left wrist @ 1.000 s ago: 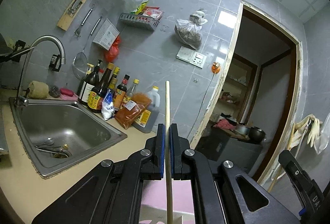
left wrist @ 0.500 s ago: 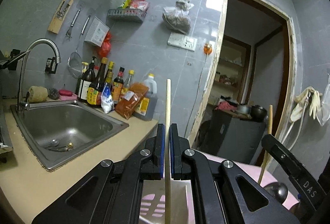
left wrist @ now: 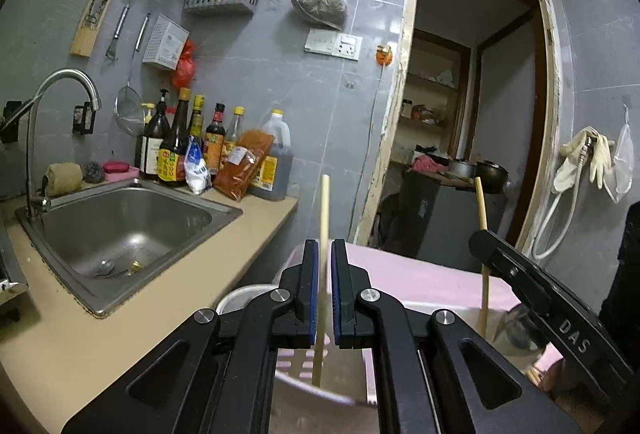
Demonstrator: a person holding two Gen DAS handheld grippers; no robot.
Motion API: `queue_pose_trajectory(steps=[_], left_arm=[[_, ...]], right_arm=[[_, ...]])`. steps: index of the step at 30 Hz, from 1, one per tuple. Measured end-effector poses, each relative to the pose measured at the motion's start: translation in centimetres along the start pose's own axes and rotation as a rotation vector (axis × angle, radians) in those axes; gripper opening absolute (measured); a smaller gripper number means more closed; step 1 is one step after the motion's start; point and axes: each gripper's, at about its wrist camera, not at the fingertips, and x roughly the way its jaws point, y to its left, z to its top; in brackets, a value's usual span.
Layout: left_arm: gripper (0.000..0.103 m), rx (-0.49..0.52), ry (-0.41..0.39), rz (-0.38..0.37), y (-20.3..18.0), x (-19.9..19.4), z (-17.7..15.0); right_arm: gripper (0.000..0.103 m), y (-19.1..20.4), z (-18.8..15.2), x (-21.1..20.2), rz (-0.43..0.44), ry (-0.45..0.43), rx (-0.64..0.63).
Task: Organize utensils
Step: 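Lift the chopstick upright with the right gripper and carry it over the caddy, then drop the chopstick into the caddy by opening the right gripper, then return the right gripper to the chopsticks and close on another chopstick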
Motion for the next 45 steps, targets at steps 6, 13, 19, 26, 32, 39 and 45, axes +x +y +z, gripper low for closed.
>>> queue_pose_trajectory(steps=[6, 13, 19, 26, 32, 39, 45], left_arm=[[0.004, -0.022, 0.001, -0.017, 0.2, -0.3, 0.1], [0.004, -0.044, -0.01, -0.05, 0.2, -1.0, 1.1], [0.009, -0.037, -0.002, -0.038, -0.3, -1.6, 2.4], [0.04, -0.026, 0.019, -0.068, -1.9, -3.1, 3.0], [0.059, 0.029, 0.018, -0.112, -4.8, -4.7, 3.2], [0.07, 0.078, 0.096, -0.237, -9.2, -5.4, 2.2], [0.07, 0.155, 0.224, -0.331, -13.2, -4.6, -0.3]], right_arm=[[0.006, 0.1, 0.0, -0.1, 0.005, -0.002, 0.0], [0.011, 0.2, 0.5, -0.6, 0.002, -0.03, -0.004], [0.024, 0.2, 1.9, -2.1, -0.041, -0.061, -0.003], [0.047, -2.2, 3.3, -6.0, -0.135, -0.082, 0.025], [0.071, -4.4, 4.2, -10.3, -0.232, -0.074, -0.006], [0.088, -6.1, 4.7, -15.0, -0.324, -0.042, -0.062], [0.094, -8.1, 4.4, -18.3, -0.4, 0.011, -0.086]])
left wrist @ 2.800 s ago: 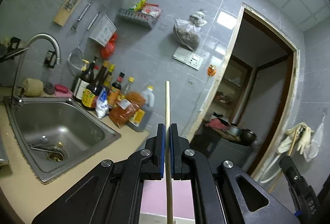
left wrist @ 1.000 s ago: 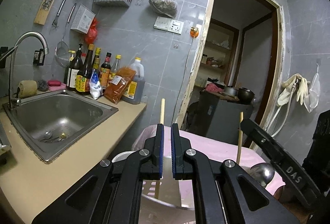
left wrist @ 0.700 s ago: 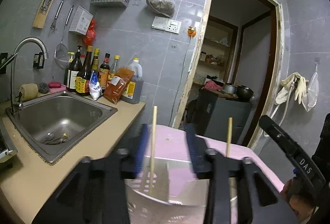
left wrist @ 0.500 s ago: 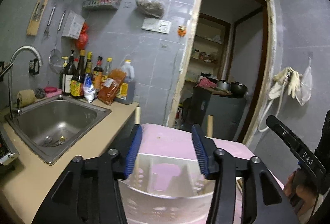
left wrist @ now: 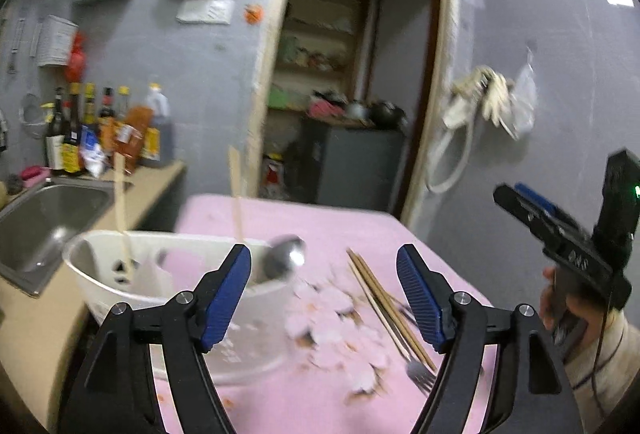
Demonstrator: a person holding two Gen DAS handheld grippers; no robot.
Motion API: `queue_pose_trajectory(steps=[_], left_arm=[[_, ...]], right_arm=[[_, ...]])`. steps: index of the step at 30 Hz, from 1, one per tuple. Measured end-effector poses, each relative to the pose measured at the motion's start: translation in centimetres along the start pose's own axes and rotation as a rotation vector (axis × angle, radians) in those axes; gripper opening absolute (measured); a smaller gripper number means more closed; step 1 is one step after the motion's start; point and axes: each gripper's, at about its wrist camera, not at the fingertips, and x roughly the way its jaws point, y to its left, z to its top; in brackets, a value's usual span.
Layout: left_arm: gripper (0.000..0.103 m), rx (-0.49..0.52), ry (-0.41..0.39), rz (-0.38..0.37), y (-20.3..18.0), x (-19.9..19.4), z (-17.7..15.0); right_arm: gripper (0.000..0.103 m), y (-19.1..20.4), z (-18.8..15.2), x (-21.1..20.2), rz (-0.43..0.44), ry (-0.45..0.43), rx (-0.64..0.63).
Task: Organize utensils
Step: 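Return the right gripper to the chopsticks and close on another chopstick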
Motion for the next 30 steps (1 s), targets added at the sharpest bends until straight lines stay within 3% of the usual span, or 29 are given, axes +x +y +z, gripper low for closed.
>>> queue_pose_trajectory(steps=[9, 15, 19, 27, 30], left_arm=[[0.07, 0.041, 0.194, -0.079, -3.5, 4.4, -3.0], [0.069, 0.041, 0.315, -0.095, -4.4, 7.5, -4.4], [0.065, 0.04, 0.379, -0.101, -4.5, 9.6, -4.7], [0.038, -0.036, 0.535, -0.135, -3.6, 14.4, -5.7], [0.033, -0.058, 0.569, -0.143, -3.6, 15.7, -5.7]], right_arm=[[0.093, -4.8, -3.7, -1.0, -0.069, 0.187, 0.046], [0.084, -6.5, -6.5, -0.3, -0.059, 0.329, 0.079], [0.068, -6.9, -7.7, 1.0, -0.033, 0.414, 0.084], [0.039, -7.0, -9.5, 4.8, 0.059, 0.585, 0.121], [0.03, -7.3, -9.6, 6.1, 0.081, 0.621, 0.136]])
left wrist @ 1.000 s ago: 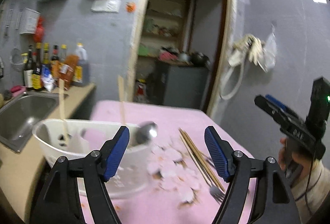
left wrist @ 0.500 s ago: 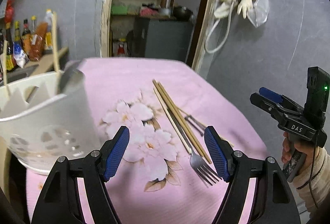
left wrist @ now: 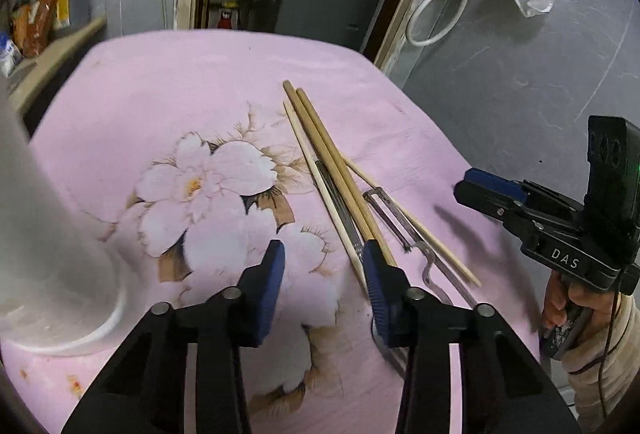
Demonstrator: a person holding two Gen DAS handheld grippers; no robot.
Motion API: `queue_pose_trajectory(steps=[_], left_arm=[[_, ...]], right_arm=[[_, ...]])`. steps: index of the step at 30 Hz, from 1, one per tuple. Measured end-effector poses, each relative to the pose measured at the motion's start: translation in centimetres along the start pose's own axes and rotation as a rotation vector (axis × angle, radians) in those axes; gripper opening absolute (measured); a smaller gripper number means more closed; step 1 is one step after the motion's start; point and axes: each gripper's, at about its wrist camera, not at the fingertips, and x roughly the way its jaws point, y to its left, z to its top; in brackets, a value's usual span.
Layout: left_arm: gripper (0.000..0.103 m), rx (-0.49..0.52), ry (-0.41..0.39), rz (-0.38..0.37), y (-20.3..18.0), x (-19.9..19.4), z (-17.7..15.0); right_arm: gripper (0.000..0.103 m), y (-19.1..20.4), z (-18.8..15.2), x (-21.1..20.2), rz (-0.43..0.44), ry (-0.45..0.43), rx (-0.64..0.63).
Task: Organize utensils
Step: 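Return the right gripper to the chopsticks and close on another chopstick, then close the left gripper on a wooden chopstick while the right gripper holds its chopstick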
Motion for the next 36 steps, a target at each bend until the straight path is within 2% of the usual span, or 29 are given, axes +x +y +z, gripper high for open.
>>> queue_pose_trajectory(steps=[4, 6, 13, 18, 25, 29, 36], left_arm=[[0.028, -0.028, 0.034, -0.025, 0.3, 1.1, 0.6], [0.021, -0.036, 0.051, -0.027, 0.5, 1.5, 0.8], [0.014, -0.062, 0.07, -0.044, 1.4, 2.1, 1.4], [0.009, -0.088, 0.079, -0.055, 1.6, 2.4, 2.0], [0.005, -0.131, 0.098, -0.076, 2.1, 2.5, 2.6], [0.002, -0.137, 0.109, -0.081, 2.3, 2.3, 2.7], [0.001, -0.142, 0.122, -0.069, 1.9, 1.4, 2.1]], right_arm=[[0.025, 0.0, 1.3, 1.7, 0.028, 0.043, -0.001], [0.023, 0.2, 2.1, 2.5, 0.043, 0.061, -0.008], [0.022, 2.1, 3.5, 5.3, 0.068, 0.133, -0.078], [0.02, 3.4, 3.6, 7.2, 0.046, 0.196, -0.134], [0.017, 3.6, 4.2, 8.9, 0.013, 0.259, -0.149], [0.004, 3.9, 4.4, 8.9, 0.01, 0.261, -0.144], [0.003, 2.6, 3.4, 7.0, -0.032, 0.225, -0.115]])
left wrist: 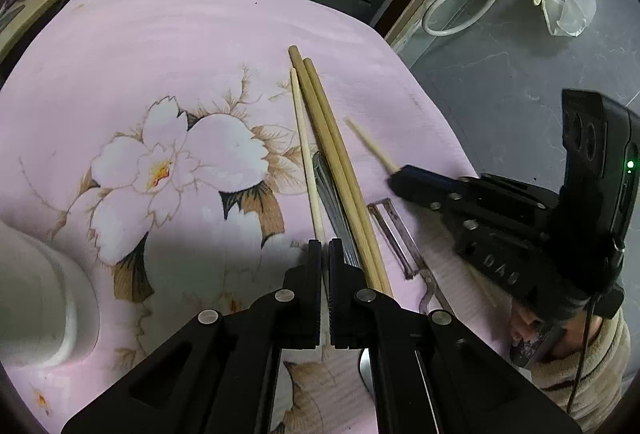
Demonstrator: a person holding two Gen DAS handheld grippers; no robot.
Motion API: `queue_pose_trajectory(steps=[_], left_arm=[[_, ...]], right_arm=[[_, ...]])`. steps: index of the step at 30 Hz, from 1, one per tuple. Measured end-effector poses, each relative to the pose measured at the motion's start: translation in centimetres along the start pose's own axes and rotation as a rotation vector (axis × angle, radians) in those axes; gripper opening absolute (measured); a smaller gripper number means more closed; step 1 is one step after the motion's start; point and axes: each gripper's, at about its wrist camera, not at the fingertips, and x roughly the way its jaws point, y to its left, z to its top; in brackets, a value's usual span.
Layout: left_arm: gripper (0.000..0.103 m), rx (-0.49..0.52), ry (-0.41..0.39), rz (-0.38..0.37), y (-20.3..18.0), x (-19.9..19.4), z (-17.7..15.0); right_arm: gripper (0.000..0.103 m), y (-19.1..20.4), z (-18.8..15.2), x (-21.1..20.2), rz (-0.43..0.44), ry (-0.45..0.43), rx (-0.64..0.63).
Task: Organize utensils
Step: 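Close the left gripper on a wooden chopstick while the right gripper holds its chopstick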
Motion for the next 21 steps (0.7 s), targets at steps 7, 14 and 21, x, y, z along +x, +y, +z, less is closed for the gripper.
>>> queue_pose_trajectory(steps=[7, 14, 21], left_arm=[[0.0, 0.029, 0.026, 0.022, 0.4, -2.3, -2.2], [0.0, 0.094, -0.029, 0.037, -0.2, -4.1, -3.8], [0.001, 0.133, -0.065, 0.075, -1.9, -2.3, -1.7]], right_arm=[[0.003, -1.9, -1.9, -2.2, -0.012, -0.027, 0.056], [0.003, -1.8, -2.8, -2.8, -0.014, -0.025, 0.05], [0.004, -1.8, -2.2, -2.3, -0.017, -0.022, 0.043]])
